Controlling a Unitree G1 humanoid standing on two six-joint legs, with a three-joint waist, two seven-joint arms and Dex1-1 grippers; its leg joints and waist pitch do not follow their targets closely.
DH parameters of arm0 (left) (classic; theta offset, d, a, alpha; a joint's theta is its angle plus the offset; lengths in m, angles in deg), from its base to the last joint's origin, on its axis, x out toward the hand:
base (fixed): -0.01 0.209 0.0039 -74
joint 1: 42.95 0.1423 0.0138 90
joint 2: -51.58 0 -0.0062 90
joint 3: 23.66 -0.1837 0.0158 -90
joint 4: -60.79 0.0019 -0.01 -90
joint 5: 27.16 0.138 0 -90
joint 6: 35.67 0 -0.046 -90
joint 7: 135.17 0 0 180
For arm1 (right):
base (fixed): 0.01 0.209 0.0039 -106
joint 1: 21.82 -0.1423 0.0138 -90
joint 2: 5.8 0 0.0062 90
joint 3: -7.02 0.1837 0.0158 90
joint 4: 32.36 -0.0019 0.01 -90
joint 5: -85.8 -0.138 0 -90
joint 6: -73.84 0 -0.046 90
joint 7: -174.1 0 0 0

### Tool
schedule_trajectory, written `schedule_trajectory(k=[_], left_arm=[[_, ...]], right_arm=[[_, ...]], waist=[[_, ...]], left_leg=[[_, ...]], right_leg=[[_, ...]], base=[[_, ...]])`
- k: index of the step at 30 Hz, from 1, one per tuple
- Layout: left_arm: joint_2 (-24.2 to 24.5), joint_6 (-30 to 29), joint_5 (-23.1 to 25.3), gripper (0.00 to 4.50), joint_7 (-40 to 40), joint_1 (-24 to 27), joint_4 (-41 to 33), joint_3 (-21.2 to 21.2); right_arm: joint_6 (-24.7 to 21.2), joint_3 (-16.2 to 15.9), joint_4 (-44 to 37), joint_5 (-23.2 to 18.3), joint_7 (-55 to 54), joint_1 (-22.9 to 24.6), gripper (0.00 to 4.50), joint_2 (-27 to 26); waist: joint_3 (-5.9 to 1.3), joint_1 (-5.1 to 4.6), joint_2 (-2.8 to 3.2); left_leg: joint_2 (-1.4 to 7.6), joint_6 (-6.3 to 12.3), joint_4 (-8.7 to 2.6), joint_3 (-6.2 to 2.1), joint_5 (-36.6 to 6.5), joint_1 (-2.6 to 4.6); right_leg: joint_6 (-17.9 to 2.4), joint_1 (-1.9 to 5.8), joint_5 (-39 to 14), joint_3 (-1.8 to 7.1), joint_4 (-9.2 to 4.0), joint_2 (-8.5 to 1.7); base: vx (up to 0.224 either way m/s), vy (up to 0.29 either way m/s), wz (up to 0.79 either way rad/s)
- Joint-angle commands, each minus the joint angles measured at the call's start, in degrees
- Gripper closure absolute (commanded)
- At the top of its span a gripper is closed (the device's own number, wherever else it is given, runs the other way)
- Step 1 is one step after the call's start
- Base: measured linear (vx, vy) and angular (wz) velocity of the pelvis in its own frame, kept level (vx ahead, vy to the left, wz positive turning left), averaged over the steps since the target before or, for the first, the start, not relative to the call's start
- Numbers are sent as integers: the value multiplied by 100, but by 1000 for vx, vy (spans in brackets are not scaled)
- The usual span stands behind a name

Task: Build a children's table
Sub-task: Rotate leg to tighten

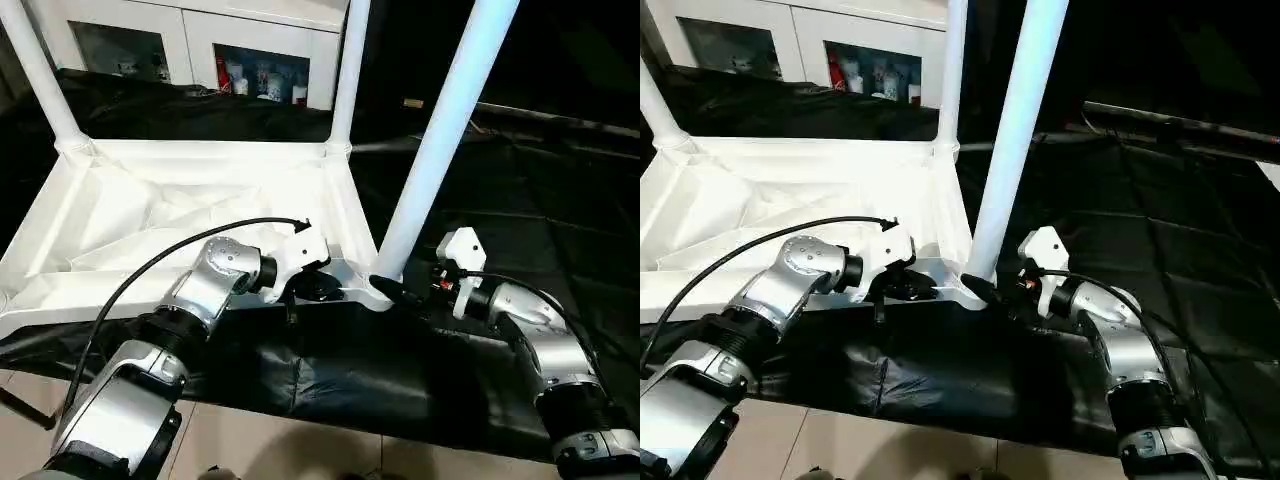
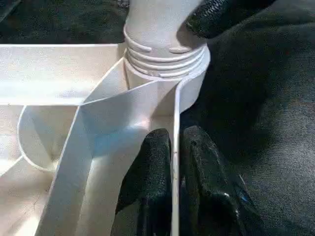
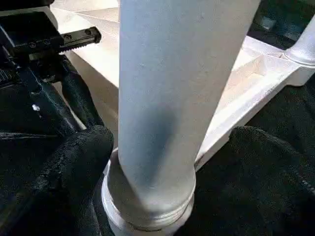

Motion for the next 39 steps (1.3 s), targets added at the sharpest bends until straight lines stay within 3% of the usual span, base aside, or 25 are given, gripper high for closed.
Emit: schedule_trajectory(k=[1, 3, 4, 6, 9, 14, 18, 20, 23, 25, 39], left_arm=[[119, -85, 165, 389, 93, 7, 241, -88], [128, -101, 165, 389, 101, -4, 255, -90], [101, -119, 164, 417, 37, -63, 340, -65], [98, -129, 134, 425, 9, -109, 407, -12], [88, -140, 71, 441, 40, -147, 469, 68], [108, -263, 21, 441, 282, -150, 500, 61], [150, -259, 80, 441, 341, -91, 441, -32], [155, -249, 99, 441, 338, -85, 434, -42], [154, -257, 151, 441, 321, -60, 407, -36], [163, -269, 146, 441, 324, -46, 389, -30], [237, -318, 146, 450, 332, 8, 332, -6]], right_arm=[[34, 13, 18, 28, -21, -27, 9, 59], [40, 3, 20, 40, -20, -30, 9, 58], [70, -9, 65, 71, 1, -52, 9, 75], [70, -11, 34, 66, -5, -29, 9, 64], [53, -15, -24, 48, -13, 9, 9, 57], [94, -202, -48, 222, 113, 60, 9, 148], [133, -244, 164, 341, -20, -121, 9, 73], [137, -248, 206, 354, -40, -162, 9, 57], [117, -251, 362, 351, -124, -333, 9, -7], [98, -252, 403, 328, -107, -381, 9, -32], [55, -256, 604, 272, 123, -500, 133, -112]], waist=[[-314, 21, 40], [-314, 10, 19], [-314, 3, 84], [-311, -2, 56], [-306, -2, 97], [-304, -40, 79], [-308, -59, 31], [-309, -61, 43], [-297, -58, -2], [-296, -51, 16], [-289, -55, 5]], left_leg=[[-91, 285, -380, 84, -1461, -25], [-92, 273, -378, 88, -1497, -18], [-88, 241, -388, 85, -1553, -7], [-94, 234, -385, 87, -1603, -5], [-103, 215, -389, 82, -1707, 1], [-102, 210, -399, 71, -1736, -12], [-95, 261, -388, 80, -1646, -16], [-95, 262, -388, 82, -1618, -13], [-92, 273, -390, 84, -1619, -16], [-86, 272, -393, 82, -1598, -11], [-84, 272, -406, 80, -1576, -25]], right_leg=[[-1054, 322, -1528, 157, -465, -219], [-1026, 317, -1589, 155, -480, -213], [-1044, 310, -1583, 159, -490, -210], [-1050, 310, -1597, 153, -490, -198], [-1028, 308, -1765, 152, -511, -199], [-993, 311, -1890, 141, -526, -192], [-1057, 307, -1780, 149, -514, -202], [-1085, 302, -1748, 149, -506, -204], [-1072, 298, -1838, 145, -505, -210], [-1041, 294, -1891, 151, -508, -220], [-1001, 296, -1918, 154, -510, -221]], base=[[0, 0, 0], [0, 0, 0], [0, 0, 0], [0, 0, 0], [0, 0, 0], [0, 0, 0], [0, 0, 0], [0, 0, 0], [0, 0, 0], [0, 0, 0], [0, 0, 0]])
